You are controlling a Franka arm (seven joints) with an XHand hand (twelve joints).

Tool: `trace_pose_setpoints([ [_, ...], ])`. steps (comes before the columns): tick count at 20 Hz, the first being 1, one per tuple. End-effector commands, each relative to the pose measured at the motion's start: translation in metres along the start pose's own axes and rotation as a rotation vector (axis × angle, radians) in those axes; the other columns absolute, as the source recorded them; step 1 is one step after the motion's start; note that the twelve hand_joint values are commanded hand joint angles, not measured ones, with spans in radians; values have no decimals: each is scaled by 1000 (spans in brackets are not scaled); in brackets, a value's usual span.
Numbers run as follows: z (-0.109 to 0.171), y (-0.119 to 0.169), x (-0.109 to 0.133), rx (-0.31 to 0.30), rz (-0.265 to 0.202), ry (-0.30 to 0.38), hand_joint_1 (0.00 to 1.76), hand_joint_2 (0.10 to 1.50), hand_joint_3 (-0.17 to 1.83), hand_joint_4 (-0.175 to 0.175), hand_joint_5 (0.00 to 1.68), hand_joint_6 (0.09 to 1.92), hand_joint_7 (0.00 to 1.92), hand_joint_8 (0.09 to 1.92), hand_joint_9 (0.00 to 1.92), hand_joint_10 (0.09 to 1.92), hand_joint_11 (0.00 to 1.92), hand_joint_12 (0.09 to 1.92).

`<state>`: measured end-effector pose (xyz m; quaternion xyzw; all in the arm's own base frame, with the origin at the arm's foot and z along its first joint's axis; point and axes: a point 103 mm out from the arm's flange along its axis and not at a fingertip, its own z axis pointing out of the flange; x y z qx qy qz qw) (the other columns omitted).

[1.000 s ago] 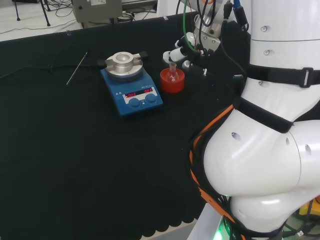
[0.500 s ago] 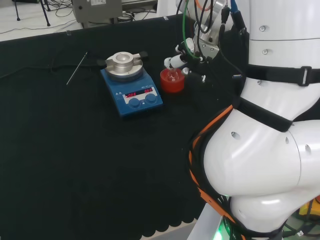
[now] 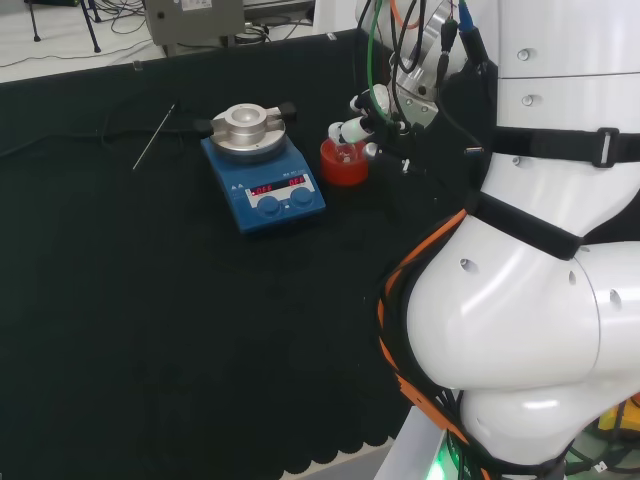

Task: Pick up the round-bottom flask.

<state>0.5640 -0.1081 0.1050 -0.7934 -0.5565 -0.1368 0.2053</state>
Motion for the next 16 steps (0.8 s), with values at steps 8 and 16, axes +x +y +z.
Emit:
trace_pose_setpoints([
  [8, 14, -3, -5, -19, 4, 28, 931, 587, 611, -96, 701, 87, 360, 683, 513, 664, 186, 1342],
  [16, 18, -2, -8, -37, 1, 34, 952, 577, 643, -89, 767, 160, 394, 673, 558, 642, 250, 1337],
])
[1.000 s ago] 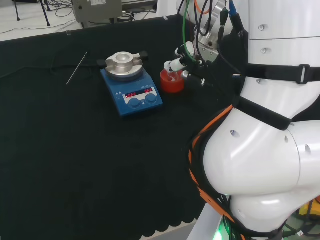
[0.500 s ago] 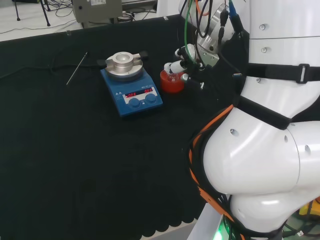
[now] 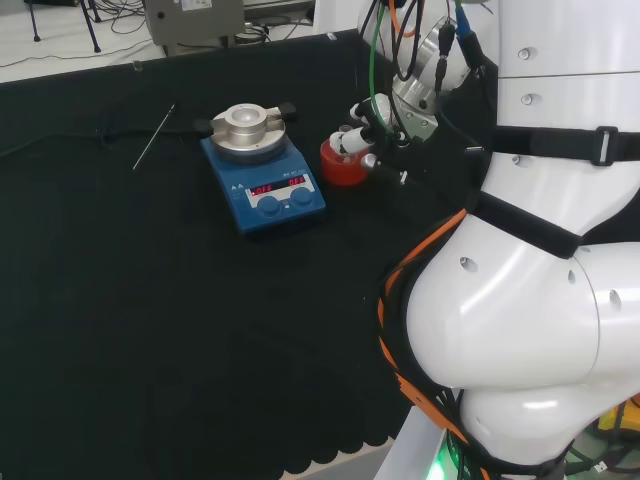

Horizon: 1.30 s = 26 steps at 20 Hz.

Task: Pick up the round-bottom flask.

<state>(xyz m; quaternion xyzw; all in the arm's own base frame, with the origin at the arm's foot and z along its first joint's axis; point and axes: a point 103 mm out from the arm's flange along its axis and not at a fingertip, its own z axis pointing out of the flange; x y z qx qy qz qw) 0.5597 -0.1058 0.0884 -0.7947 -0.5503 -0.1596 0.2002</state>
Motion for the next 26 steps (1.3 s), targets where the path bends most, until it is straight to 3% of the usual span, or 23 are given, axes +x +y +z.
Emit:
trace_pose_setpoints([
  [1, 2, 1, -2, -2, 1, 3, 954, 577, 644, -88, 775, 168, 397, 673, 560, 641, 251, 1337],
  [7, 6, 4, -2, -8, 1, 8, 961, 570, 667, -86, 656, 586, 417, 662, 581, 621, 261, 1334],
  [26, 10, 9, 1, -42, -2, 6, 1002, 593, 684, -72, 713, 737, 464, 673, 607, 631, 282, 1322],
])
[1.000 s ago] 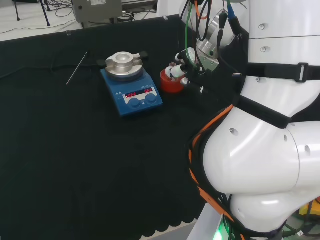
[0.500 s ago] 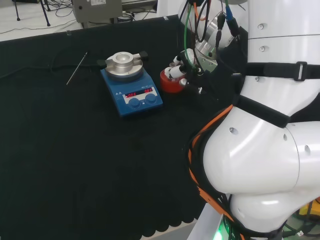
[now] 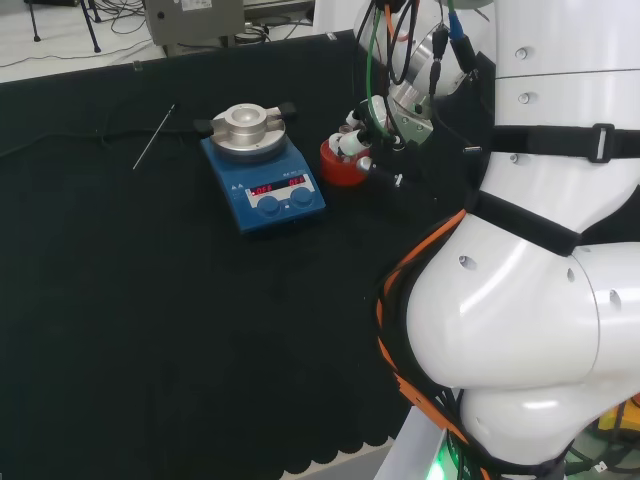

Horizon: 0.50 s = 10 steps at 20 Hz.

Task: Pick up the round-bottom flask.

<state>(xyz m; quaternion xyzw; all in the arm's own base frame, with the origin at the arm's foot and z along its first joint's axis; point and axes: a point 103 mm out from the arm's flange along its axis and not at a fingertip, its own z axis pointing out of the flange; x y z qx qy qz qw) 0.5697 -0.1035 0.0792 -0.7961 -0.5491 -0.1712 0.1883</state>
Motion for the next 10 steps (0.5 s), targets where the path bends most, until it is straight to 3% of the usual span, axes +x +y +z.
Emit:
trace_pose_setpoints([
  [1, 1, -1, 0, -13, 3, 1, 1006, 597, 685, -70, 721, 743, 467, 673, 609, 631, 285, 1322],
  [10, 1, 1, 1, -28, -1, 7, 1035, 626, 703, -51, 808, 799, 490, 672, 638, 631, 316, 1315],
])
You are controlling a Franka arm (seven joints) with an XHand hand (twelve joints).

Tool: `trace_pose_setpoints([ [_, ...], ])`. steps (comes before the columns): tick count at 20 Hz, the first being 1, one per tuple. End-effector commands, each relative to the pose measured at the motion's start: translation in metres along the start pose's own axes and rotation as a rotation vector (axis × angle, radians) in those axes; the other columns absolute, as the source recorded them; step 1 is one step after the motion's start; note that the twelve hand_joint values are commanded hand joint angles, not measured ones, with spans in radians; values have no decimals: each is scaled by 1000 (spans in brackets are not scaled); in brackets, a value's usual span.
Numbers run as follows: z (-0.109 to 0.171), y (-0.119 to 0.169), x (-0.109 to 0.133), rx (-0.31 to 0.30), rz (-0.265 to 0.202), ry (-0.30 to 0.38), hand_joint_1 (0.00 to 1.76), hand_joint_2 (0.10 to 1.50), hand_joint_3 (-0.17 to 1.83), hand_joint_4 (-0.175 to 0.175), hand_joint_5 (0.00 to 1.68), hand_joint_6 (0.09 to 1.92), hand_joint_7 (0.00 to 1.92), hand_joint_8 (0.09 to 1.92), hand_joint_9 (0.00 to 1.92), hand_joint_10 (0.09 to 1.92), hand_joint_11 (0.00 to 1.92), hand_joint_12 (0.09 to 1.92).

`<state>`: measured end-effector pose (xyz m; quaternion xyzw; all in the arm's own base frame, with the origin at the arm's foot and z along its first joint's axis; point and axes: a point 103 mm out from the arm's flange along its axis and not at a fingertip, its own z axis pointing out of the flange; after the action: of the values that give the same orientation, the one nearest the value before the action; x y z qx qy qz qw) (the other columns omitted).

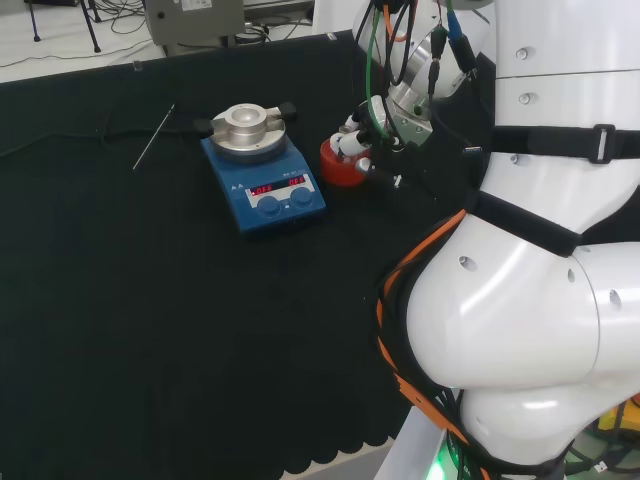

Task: Pick up the round-bottom flask.

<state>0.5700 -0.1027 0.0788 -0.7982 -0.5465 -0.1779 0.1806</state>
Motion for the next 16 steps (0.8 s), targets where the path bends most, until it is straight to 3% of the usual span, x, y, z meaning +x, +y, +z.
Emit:
trace_pose_setpoints([
  [1, 1, 1, 1, -7, -4, 5, 1035, 628, 704, -49, 816, 803, 494, 673, 643, 632, 318, 1314],
  [16, -2, 5, 6, -16, -18, 25, 1055, 645, 726, -33, 851, 829, 546, 649, 697, 605, 364, 1298],
])
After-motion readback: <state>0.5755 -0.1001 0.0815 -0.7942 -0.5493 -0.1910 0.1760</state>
